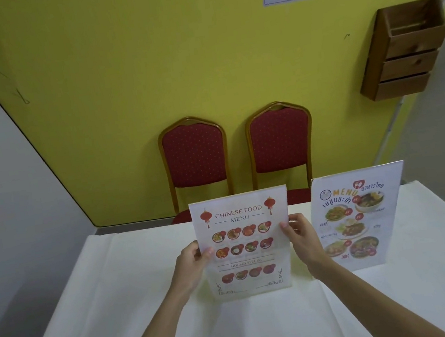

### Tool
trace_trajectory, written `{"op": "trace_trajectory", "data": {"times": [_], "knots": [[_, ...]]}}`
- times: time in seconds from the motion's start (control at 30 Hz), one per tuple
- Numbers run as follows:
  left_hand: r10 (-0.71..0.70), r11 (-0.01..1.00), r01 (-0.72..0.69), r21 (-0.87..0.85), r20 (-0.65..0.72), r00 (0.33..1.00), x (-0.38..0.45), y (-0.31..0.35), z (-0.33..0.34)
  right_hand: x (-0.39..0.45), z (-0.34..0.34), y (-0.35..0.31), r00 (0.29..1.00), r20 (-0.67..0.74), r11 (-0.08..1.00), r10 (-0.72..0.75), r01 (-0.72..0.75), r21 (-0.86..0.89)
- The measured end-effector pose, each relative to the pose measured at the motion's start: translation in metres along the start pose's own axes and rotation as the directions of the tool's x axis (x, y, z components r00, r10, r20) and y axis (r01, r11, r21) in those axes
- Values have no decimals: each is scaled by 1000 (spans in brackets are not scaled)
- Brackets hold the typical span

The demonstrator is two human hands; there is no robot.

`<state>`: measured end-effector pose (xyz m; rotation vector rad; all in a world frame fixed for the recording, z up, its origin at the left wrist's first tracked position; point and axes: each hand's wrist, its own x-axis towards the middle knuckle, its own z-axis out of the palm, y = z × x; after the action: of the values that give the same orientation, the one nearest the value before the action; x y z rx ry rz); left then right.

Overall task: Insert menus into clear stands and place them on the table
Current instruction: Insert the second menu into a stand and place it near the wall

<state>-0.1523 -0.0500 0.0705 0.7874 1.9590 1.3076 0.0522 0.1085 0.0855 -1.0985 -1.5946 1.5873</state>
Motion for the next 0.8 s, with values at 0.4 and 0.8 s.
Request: {"op": "trace_trajectory", "data": {"times": [0.4,0.8], "knots": [[103,995,-102,12,-189,977,-12,13,-5,4,-7,8,996,65,990,-64,72,-124],[125,991,-116,63,-168,978,-1,19,-17,6,-4,4,992,82,985,-101,111,-133]]}}
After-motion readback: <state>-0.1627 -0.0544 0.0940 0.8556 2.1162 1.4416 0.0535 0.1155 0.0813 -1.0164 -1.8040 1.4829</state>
